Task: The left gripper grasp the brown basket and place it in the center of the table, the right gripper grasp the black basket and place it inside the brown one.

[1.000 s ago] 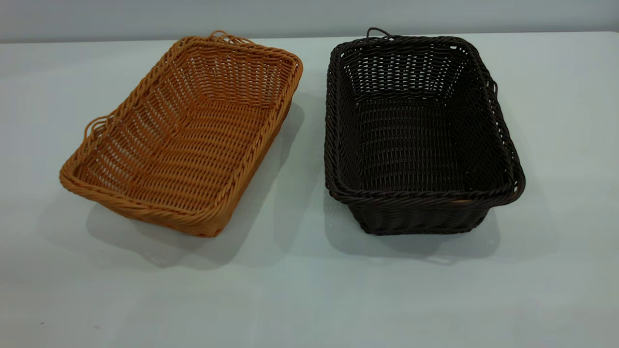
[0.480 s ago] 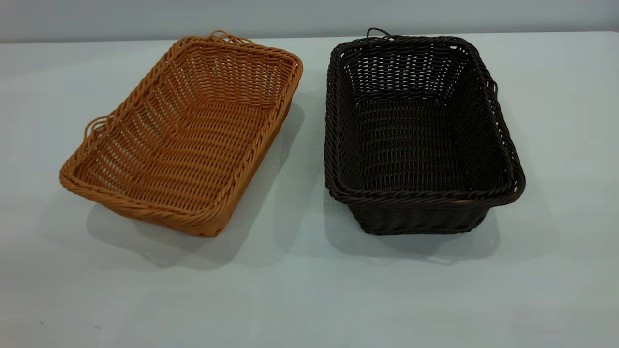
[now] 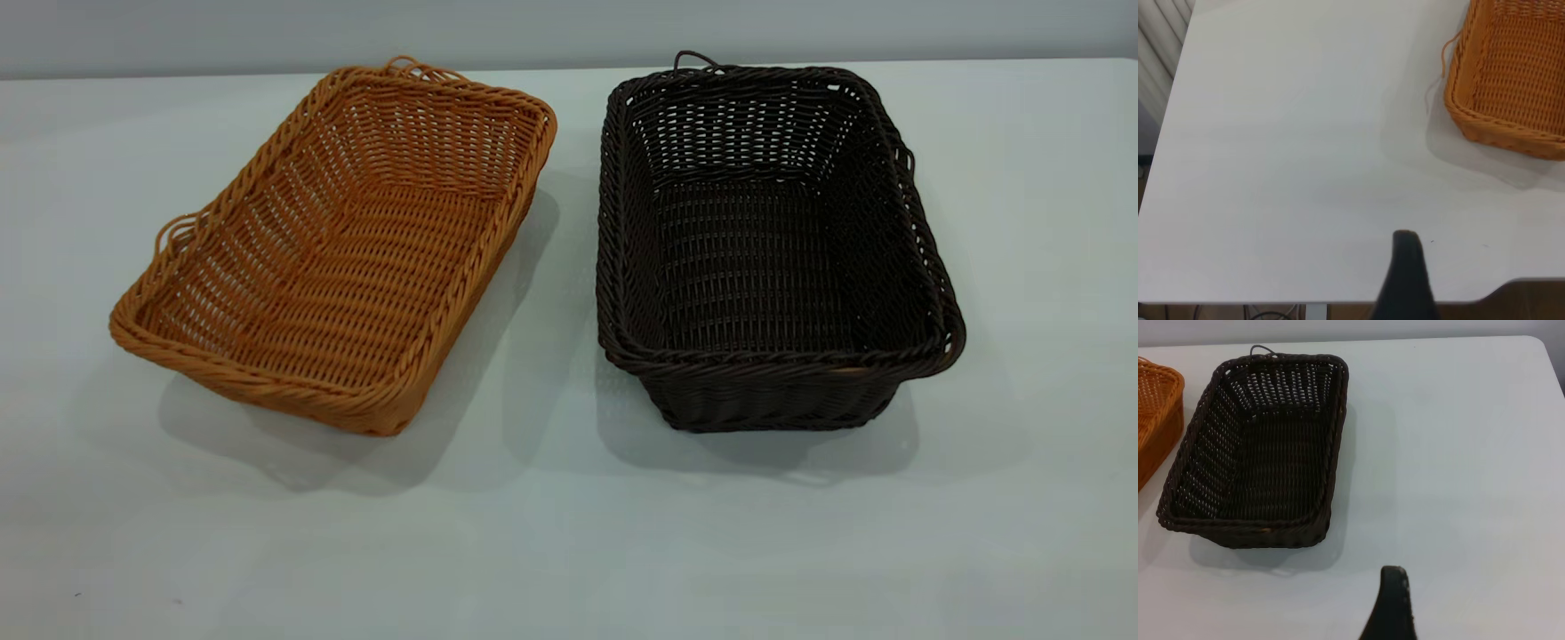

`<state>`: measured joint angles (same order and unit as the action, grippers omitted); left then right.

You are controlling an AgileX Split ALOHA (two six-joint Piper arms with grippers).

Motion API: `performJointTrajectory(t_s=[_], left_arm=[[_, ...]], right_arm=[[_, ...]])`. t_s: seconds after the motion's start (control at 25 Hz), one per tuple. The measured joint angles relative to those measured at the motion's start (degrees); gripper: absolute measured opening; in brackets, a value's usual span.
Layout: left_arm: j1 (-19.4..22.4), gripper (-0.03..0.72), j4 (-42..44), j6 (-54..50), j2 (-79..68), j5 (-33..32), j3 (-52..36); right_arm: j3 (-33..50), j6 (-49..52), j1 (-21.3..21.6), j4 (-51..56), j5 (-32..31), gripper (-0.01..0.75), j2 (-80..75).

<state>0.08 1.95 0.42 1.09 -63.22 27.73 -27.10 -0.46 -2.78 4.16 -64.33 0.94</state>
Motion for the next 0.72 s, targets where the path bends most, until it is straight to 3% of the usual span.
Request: performJointTrajectory(t_s=[0.72], left_arm=[[0.00,0.537,0.00,0.00,0.00,0.00,0.00]], right_arm=[[0.05,-0.05,0.00,-0.25,0.50,0.542,0.00]])
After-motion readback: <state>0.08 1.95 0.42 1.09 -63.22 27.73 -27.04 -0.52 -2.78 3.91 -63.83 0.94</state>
